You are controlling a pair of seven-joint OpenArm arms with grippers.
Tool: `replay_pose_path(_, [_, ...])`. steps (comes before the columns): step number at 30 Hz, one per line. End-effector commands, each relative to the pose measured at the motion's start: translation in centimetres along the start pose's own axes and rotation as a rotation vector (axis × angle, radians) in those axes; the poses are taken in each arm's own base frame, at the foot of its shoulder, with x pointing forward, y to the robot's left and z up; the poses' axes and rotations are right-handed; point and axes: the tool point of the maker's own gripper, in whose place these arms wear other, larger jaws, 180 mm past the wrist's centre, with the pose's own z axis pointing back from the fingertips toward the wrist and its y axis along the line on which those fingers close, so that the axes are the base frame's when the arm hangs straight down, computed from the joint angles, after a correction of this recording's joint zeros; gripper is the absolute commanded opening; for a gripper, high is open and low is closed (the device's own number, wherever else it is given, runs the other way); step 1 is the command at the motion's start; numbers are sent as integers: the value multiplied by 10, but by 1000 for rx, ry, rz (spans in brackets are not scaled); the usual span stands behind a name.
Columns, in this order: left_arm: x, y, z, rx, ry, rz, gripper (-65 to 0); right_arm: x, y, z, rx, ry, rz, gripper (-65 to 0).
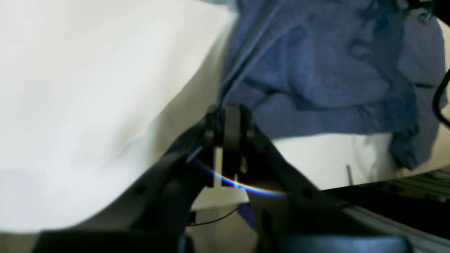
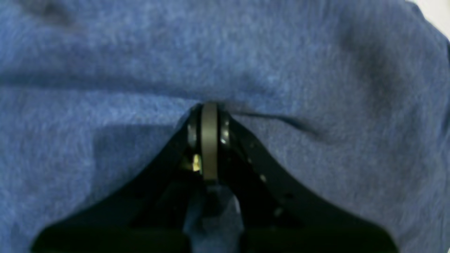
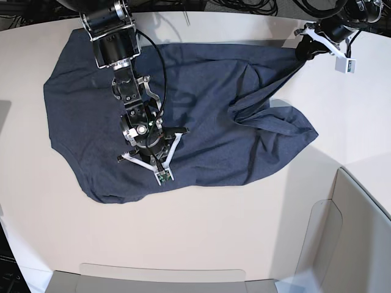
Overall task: Layout the t-shirt on the table in an organized manner, then fold the t-shirt properly
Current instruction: 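Pull the shirt edge outward with the left gripper, right gripper sliding along, then slide the right gripper across the shirt body toward the collar to smooth it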
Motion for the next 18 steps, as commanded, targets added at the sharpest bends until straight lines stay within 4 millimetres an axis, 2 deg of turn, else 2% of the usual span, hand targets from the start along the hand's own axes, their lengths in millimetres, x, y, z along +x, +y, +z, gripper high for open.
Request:
replay_pose_path(1, [5, 4, 9, 16, -25, -9, -650, -6, -3, -4, -7, 28, -1, -650])
replay_pose_path(6, [-11, 26, 30, 101, 4, 23, -650, -20, -12, -14, -20, 29, 10, -650])
replay_pose_path(13, [-27, 51, 60, 207, 32, 53, -650, -30, -44, -14, -71, 43, -74, -650])
replay_pose_path(18, [-36, 55, 66, 224, 58, 61, -650, -37, -66, -13, -106, 52, -138, -650])
